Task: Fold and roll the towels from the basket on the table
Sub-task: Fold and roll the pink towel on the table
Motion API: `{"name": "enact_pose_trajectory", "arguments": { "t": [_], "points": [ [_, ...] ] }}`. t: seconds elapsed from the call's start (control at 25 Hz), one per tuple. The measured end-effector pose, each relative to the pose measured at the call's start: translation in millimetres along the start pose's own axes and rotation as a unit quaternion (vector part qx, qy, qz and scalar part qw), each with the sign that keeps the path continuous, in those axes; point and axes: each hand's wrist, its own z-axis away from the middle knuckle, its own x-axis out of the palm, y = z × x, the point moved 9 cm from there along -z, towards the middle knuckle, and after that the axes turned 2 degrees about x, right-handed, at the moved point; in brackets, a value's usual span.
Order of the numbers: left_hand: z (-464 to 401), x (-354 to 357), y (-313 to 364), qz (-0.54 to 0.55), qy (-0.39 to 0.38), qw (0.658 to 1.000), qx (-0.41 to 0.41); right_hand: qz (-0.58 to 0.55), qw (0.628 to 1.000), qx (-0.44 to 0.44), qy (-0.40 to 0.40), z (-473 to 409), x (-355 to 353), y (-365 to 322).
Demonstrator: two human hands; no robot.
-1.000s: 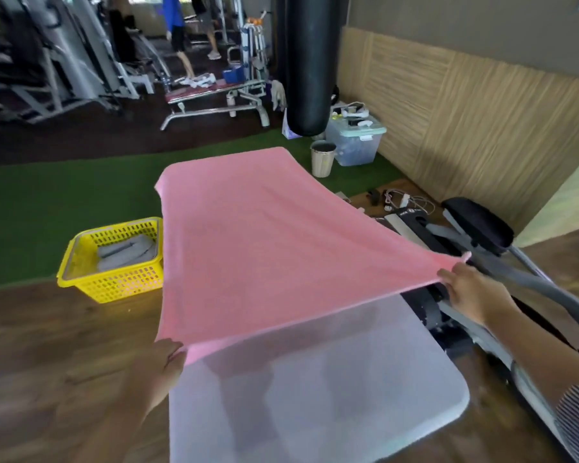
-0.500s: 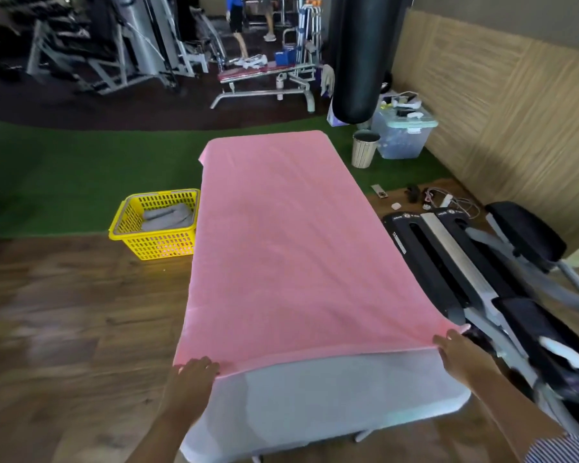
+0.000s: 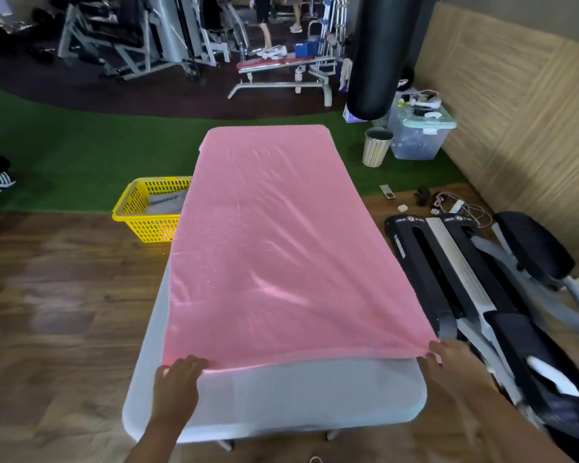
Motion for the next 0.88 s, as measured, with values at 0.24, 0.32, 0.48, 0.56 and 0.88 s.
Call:
{"name": "enact_pose_trajectory", "arguments": {
  "t": [0.24,0.32,0.48,0.56,0.88],
  "points": [
    [39.9,-16.3,-34.3,-0.041,0.001,0.997,-0.072,-0.081,0.982,-0.17,-0.005,19.5,42.7,-31.5],
    [37.7,-17.7,-27.1,-0.034,0.019,0.998,-0.052,-0.11,0.981,-0.157,-0.019,26.1,43.2,-37.0],
    [40.4,-16.5,-20.9,-0.012,0.028,0.999,-0.039,-0.135,0.984,-0.111,-0.012,33.6,38.7,-29.6],
    [53.6,-19.6,-22.3,-0.023,0.024,0.999,-0.037,-0.125,0.985,-0.119,-0.004,43.6,34.9,-23.9],
    [79.5,-20.6,-23.7,0.016,0.011,1.0,0.018,-0.211,0.975,-0.028,-0.057,77.4,37.5,-21.4]
  ]
}}
